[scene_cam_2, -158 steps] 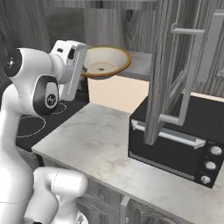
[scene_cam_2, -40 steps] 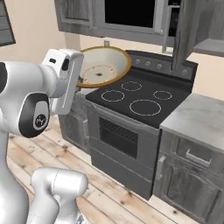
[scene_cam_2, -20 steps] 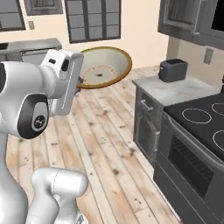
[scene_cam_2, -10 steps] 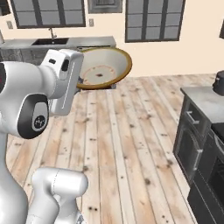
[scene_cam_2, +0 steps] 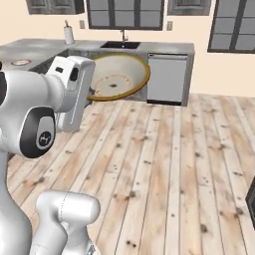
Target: Move the bowls from the cabinet to the plates on the dining table.
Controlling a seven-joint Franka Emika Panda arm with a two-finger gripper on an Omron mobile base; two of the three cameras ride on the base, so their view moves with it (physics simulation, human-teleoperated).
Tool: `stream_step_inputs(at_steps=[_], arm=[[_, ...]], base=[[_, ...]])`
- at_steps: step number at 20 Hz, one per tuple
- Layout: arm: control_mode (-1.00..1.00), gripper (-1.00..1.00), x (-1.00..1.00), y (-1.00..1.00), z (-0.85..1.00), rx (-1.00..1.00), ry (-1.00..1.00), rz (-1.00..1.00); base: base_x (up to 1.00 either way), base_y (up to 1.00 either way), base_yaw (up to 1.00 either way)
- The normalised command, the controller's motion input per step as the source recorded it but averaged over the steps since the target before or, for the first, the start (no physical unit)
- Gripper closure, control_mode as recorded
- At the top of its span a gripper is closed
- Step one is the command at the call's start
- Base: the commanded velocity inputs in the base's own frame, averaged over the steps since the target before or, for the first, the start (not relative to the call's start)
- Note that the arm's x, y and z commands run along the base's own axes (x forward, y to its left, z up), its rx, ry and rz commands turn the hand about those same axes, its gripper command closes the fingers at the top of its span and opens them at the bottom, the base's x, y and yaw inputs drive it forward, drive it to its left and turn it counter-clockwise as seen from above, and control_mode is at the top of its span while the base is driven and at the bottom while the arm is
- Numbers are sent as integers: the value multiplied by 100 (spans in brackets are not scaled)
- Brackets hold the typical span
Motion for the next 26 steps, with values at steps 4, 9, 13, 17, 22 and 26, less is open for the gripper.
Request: stream_step_inputs(at_steps=[4,9,13,17,22,26], arm=[[100,100,0,0,0,0,0,0],[100,100,0,0,0,0,0,0],[100,100,0,0,0,0,0,0],[100,100,0,0,0,0,0,0],[100,100,0,0,0,0,0,0],[100,100,0,0,0,0,0,0]], base=[[-16,22,50],[-7,21,49],[35,7,38],[73,0,31],[85,0,29],[89,0,28]])
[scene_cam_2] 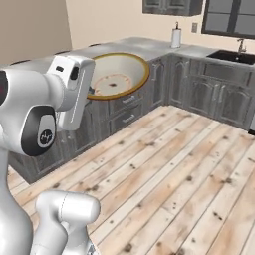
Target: Move the bowls from the cabinet to the plates on the dining table.
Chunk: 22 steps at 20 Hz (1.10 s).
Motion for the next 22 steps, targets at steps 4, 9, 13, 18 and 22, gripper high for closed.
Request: stream_step_inputs(at_steps=[4,9,13,18,22], arm=[[100,100,0,0,0,0,0,0],[100,100,0,0,0,0,0,0],[100,100,0,0,0,0,0,0],[100,100,0,0,0,0,0,0],[100,100,0,0,0,0,0,0]], base=[[91,0,27],[92,0,28],[86,-4,30],[80,-6,32],[68,-12,35]])
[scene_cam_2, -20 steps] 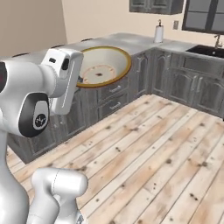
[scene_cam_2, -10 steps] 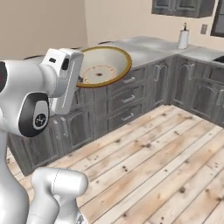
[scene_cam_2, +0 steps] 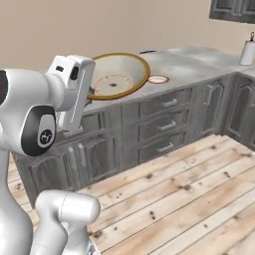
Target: Move the bowls from the cabinet to the plates on the dining table.
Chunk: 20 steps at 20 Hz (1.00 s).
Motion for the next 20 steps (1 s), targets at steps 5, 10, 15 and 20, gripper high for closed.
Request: stream_step_inputs(at_steps=[5,10,15,20], arm=[[100,100,0,0,0,0,0,0],[100,100,0,0,0,0,0,0],[100,100,0,0,0,0,0,0],[100,100,0,0,0,0,0,0]], base=[[46,-8,43],[34,-7,46],[24,-20,43],[14,-46,34]])
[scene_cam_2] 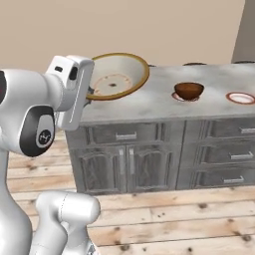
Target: Move the bowls from the cabinet to the plates on the dining table.
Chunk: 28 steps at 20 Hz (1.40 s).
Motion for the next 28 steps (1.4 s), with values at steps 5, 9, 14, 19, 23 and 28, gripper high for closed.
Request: stream_step_inputs(at_steps=[5,9,14,19,23,28], arm=[[100,100,0,0,0,0,0,0],[100,100,0,0,0,0,0,0],[100,100,0,0,0,0,0,0],[100,100,0,0,0,0,0,0],[100,100,0,0,0,0,0,0],[100,100,0,0,0,0,0,0]], base=[[2,-74,22],[0,-86,17],[0,-86,16],[0,-89,17],[0,-87,17],[0,-81,17]])
